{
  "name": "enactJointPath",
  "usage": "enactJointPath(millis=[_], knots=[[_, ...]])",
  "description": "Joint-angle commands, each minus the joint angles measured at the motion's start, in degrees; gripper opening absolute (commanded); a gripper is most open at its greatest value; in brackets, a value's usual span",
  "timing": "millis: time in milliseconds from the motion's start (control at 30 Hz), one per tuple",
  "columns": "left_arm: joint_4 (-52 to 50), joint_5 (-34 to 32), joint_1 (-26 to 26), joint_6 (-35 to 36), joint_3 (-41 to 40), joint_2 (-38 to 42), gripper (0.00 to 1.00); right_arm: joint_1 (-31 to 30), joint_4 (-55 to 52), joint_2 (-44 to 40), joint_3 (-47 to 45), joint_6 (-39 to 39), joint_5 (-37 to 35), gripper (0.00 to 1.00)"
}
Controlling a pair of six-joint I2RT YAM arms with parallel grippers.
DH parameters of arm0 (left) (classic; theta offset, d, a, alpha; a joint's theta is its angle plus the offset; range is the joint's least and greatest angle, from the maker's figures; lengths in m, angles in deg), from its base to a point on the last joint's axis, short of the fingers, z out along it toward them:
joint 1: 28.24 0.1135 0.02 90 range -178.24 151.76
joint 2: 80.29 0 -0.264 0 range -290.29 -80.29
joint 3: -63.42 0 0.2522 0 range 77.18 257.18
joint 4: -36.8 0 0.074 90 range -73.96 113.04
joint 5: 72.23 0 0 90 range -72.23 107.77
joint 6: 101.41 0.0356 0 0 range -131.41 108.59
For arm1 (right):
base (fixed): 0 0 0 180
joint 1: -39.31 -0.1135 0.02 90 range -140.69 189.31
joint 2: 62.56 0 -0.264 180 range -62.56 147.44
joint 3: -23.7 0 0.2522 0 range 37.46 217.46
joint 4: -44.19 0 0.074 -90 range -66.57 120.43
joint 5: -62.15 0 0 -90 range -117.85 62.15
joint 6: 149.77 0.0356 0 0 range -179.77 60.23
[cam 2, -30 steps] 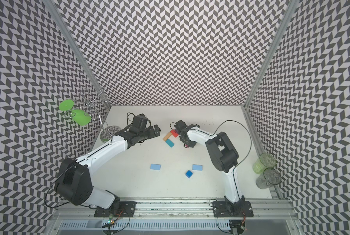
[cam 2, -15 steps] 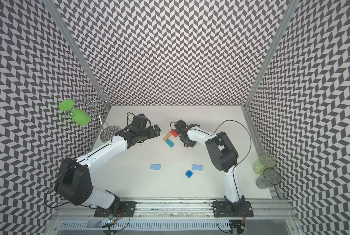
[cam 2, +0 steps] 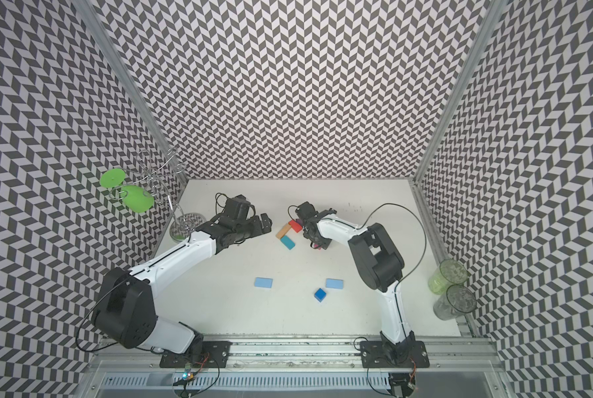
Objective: Assemble a heart with building blocks
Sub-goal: Assemble the building block at the center of the board.
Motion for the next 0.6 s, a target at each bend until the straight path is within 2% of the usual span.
enactJointPath(millis=[0, 167, 400, 500, 567], knots=[[1.17, 0.73, 0.41, 0.13, -0.39, 2.26, 0.99, 0.34, -1.02, 0.24, -3.03, -0.43, 4.40, 0.67], [1.04, 0.68, 0.38, -0.52, -0.30, 3.04, 0.99, 0.25, -2.68, -3.22, -2.00, -0.73, 3.67, 0.79], [-0.48, -0.40, 0.22, -2.84, -0.29, 5.85, 0.99, -0.10, -5.81, -11.53, -3.12, -1.89, 2.63, 0.81], [-3.02, -1.92, 0.22, -3.94, 0.84, 7.74, 0.99, -0.60, -7.48, -17.22, -3.48, -4.85, 0.92, 0.82], [-6.58, -3.85, 0.21, -5.35, 2.07, 9.00, 0.99, -0.80, -4.88, -22.60, -5.39, -11.48, 1.02, 0.83]])
